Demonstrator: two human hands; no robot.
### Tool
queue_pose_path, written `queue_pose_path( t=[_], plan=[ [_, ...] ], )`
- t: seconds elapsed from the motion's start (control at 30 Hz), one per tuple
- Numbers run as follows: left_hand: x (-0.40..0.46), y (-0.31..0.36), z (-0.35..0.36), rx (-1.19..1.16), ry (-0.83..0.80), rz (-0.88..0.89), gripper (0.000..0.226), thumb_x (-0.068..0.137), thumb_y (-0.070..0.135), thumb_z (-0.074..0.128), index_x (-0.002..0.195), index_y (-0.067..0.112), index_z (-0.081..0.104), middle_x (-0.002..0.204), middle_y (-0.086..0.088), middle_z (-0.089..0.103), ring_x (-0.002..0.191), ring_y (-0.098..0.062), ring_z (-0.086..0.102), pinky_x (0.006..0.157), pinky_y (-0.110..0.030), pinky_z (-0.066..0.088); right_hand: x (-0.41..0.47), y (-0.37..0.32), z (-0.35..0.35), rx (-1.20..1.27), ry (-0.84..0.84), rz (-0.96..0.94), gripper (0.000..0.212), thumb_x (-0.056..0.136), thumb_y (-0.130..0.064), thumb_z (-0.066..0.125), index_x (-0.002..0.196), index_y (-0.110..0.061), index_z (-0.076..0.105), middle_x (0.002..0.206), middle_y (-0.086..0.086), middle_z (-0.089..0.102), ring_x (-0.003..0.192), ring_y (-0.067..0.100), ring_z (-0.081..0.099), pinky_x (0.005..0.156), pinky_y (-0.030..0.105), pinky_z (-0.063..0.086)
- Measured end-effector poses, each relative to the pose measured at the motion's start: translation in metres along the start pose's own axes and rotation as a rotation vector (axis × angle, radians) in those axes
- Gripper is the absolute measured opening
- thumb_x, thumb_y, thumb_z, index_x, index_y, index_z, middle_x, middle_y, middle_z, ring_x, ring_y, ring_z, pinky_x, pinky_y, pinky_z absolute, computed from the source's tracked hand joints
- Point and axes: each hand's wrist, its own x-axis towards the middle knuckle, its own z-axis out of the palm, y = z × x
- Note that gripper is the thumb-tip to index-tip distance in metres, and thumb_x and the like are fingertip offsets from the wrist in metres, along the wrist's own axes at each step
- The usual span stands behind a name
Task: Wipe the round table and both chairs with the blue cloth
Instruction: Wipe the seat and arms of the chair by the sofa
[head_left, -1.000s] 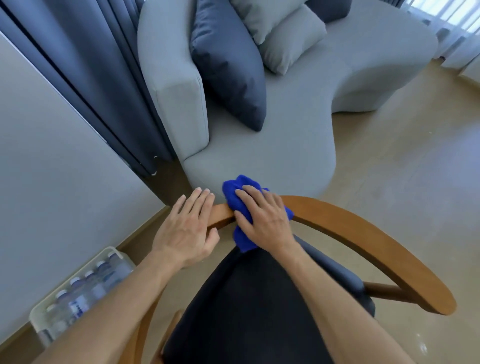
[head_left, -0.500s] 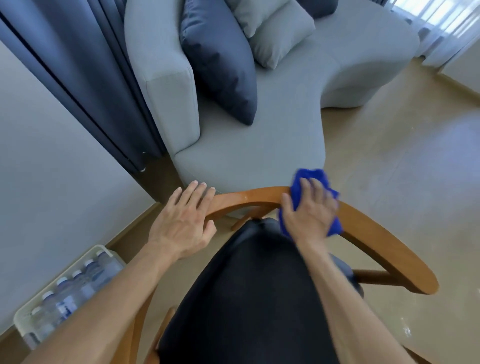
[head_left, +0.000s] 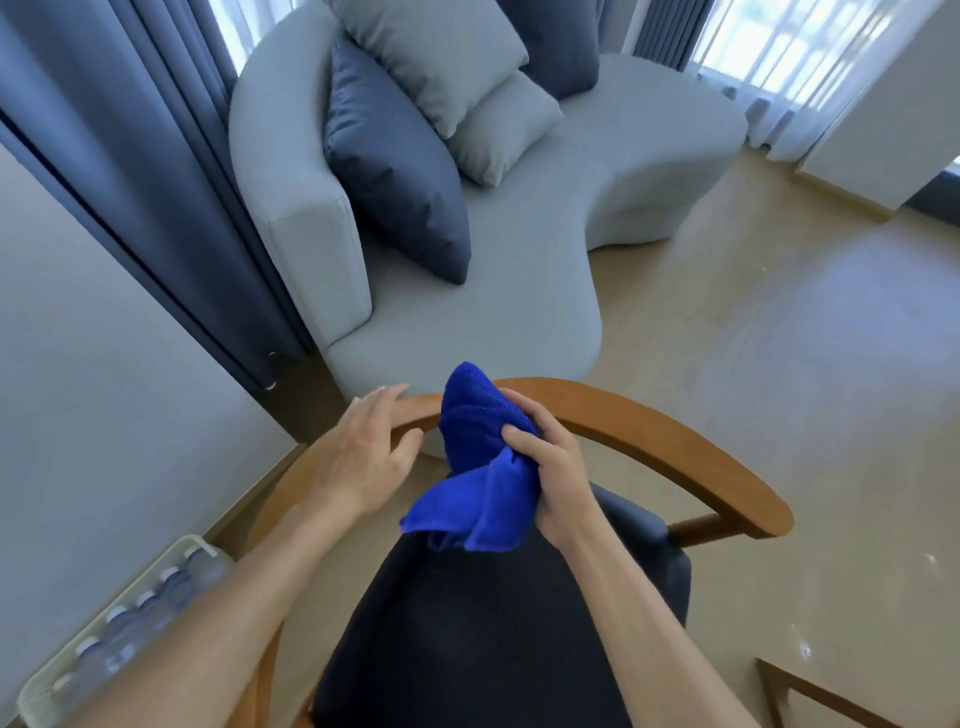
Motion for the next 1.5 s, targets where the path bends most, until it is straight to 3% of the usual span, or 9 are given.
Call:
queue_pose_path(
  t=[0.13,0.33,0.47,0.63,0.77,0.87,1.03,1.33,1.5],
  plan=[
    [-0.017,0.067,0.001,-0.657,-0.381,-0.08,0.053,0.083,0.017,0.069,0.132,0.02,0.05,0.133,0.003,0.058,0.125,-0.015,0.052,0.101,-0.031,0.044,-0.046,-0.006,-0.018,0.357,-0.059,0.026,0.046,0.083,-0.011,0.057,0.129,-0.017,0.057,0.132,0.016,0.057,0.116,0.037,0.057,0.101,0.053,0.044],
    [-0.033,0.13,-0.004,-0.863,-0.496,-0.003,0.05,0.073,0.022,0.077,0.119,0.021,0.058,0.114,-0.002,0.069,0.108,-0.019,0.065,0.094,-0.039,0.052,-0.093,-0.046,-0.034,0.579,-0.132,0.027,0.043,0.085,-0.015,0.055,0.128,-0.02,0.058,0.134,0.017,0.056,0.115,0.035,0.058,0.091,0.047,0.05],
    [-0.034,0.162,-0.015,-0.849,-0.432,0.065,0.049,0.07,0.025,0.08,0.113,0.022,0.058,0.105,0.003,0.072,0.099,-0.014,0.069,0.08,-0.027,0.056,-0.113,-0.073,-0.054,0.175,-0.055,-0.085,0.043,0.089,-0.03,0.059,0.13,-0.022,0.055,0.131,0.009,0.059,0.12,0.031,0.057,0.092,0.039,0.051],
    [-0.033,0.191,-0.032,-0.726,-0.252,0.096,0.043,0.071,0.024,0.085,0.103,0.026,0.056,0.093,0.011,0.071,0.086,-0.006,0.069,0.066,-0.017,0.054,-0.126,-0.085,-0.076,-0.465,-0.035,-0.118,0.084,0.075,-0.035,0.081,0.143,-0.036,0.031,0.133,-0.017,0.052,0.118,-0.007,0.05,0.085,0.012,0.047],
    [-0.031,0.203,-0.055,-0.828,-0.3,0.092,0.055,0.067,0.03,0.086,0.11,0.029,0.053,0.101,0.005,0.073,0.093,-0.017,0.07,0.074,-0.031,0.058,-0.125,-0.094,-0.085,-0.753,0.082,-0.247,0.054,0.079,-0.017,0.075,0.114,-0.048,0.047,0.104,-0.028,0.061,0.098,-0.005,0.056,0.079,0.015,0.043],
    [-0.031,0.202,-0.077,-0.716,-0.328,0.144,0.049,0.065,0.029,0.087,0.105,0.027,0.058,0.098,0.002,0.072,0.091,-0.018,0.069,0.075,-0.032,0.058,-0.129,-0.11,-0.094,-1.006,0.248,-0.468,0.033,0.072,-0.018,0.064,0.092,-0.043,0.055,0.086,-0.03,0.056,0.087,-0.001,0.049,0.075,0.017,0.036],
    [-0.034,0.201,-0.093,-0.304,-0.288,0.278,0.032,0.069,0.014,0.086,0.087,0.015,0.059,0.083,0.001,0.068,0.084,-0.02,0.063,0.078,-0.033,0.053,-0.136,-0.138,-0.107,-1.274,0.323,-0.937,0.034,0.067,-0.004,0.063,0.1,-0.014,0.066,0.098,-0.001,0.06,0.094,0.017,0.053,0.086,0.025,0.04],
    [-0.039,0.195,-0.072,0.174,-0.254,0.654,0.031,0.072,0.012,0.068,0.098,0.023,0.053,0.09,0.011,0.054,0.077,-0.008,0.05,0.07,-0.021,0.041,-0.142,-0.139,-0.123,-1.276,0.134,-0.794,0.051,0.07,-0.001,0.054,0.117,-0.021,0.055,0.111,-0.009,0.06,0.096,0.009,0.058,0.075,0.019,0.047],
    [-0.033,0.163,-0.027,0.327,-0.392,0.621,0.019,0.074,0.02,0.064,0.09,0.019,0.053,0.084,0.008,0.054,0.074,-0.012,0.051,0.069,-0.028,0.044,-0.135,-0.101,-0.143,-1.301,-0.054,-0.426,0.053,0.073,-0.012,0.049,0.123,-0.029,0.053,0.112,-0.014,0.061,0.098,0.005,0.056,0.082,0.02,0.046]
  ],
)
